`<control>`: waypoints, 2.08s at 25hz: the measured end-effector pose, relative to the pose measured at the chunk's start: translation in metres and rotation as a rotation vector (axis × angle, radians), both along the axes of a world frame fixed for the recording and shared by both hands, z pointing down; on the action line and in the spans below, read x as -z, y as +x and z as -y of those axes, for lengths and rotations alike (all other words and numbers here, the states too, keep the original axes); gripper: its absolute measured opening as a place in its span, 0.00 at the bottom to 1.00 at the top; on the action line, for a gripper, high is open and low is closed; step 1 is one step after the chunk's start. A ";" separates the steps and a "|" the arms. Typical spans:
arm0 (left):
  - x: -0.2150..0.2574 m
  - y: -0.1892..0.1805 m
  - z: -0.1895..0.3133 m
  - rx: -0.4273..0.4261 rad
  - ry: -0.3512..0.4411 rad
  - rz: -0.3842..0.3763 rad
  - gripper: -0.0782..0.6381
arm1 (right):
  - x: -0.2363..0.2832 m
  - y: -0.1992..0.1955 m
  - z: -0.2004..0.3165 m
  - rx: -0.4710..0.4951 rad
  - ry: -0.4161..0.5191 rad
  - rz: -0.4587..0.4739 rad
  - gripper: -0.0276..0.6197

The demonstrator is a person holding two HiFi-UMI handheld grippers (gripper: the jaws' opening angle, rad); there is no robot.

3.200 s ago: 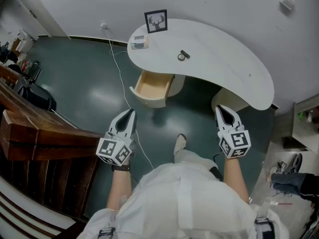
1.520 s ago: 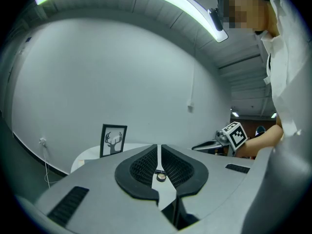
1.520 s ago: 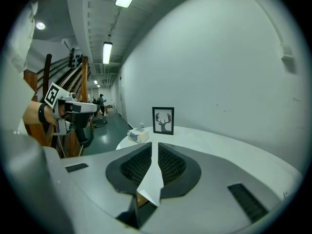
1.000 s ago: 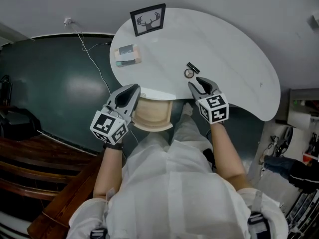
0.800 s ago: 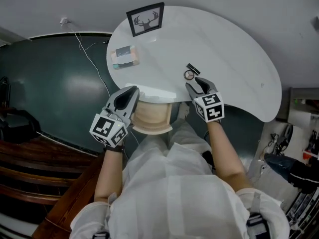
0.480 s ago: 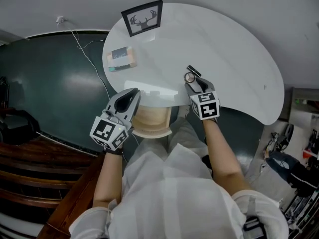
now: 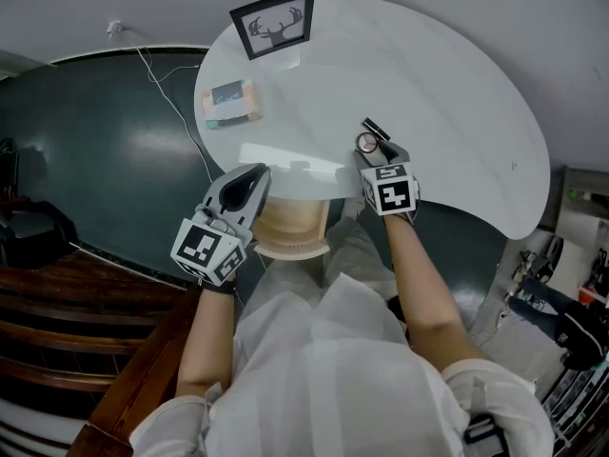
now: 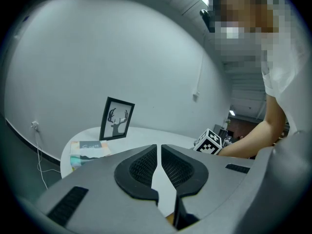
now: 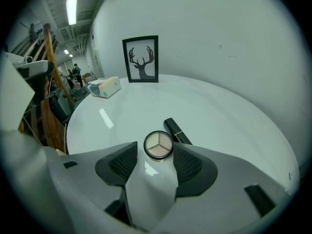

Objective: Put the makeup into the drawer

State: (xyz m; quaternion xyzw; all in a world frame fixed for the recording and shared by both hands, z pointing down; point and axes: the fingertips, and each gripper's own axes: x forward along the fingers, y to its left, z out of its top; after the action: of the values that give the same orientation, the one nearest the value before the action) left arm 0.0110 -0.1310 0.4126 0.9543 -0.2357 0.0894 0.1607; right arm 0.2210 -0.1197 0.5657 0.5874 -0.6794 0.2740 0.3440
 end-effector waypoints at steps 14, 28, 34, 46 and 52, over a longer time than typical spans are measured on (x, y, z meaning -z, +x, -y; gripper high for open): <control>-0.007 0.000 -0.006 0.013 -0.014 0.004 0.15 | -0.012 -0.001 0.010 0.020 -0.006 -0.011 0.37; -0.013 -0.014 -0.011 0.056 -0.020 0.007 0.15 | -0.009 -0.019 0.008 0.107 0.003 -0.016 0.36; -0.017 -0.028 -0.013 0.092 -0.026 0.012 0.15 | -0.001 -0.049 0.010 0.182 0.027 -0.002 0.36; -0.024 -0.056 -0.023 0.159 -0.033 0.021 0.15 | 0.015 -0.121 0.000 0.368 0.050 0.033 0.36; -0.024 -0.072 -0.032 0.199 -0.035 0.019 0.15 | 0.018 -0.153 -0.012 0.464 0.049 0.044 0.36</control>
State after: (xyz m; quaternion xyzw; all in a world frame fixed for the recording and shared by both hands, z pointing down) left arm -0.0607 -0.0993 0.4368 0.9222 -0.3295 0.0864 0.1832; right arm 0.0682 -0.1080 0.5472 0.4176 -0.8100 0.1837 0.3683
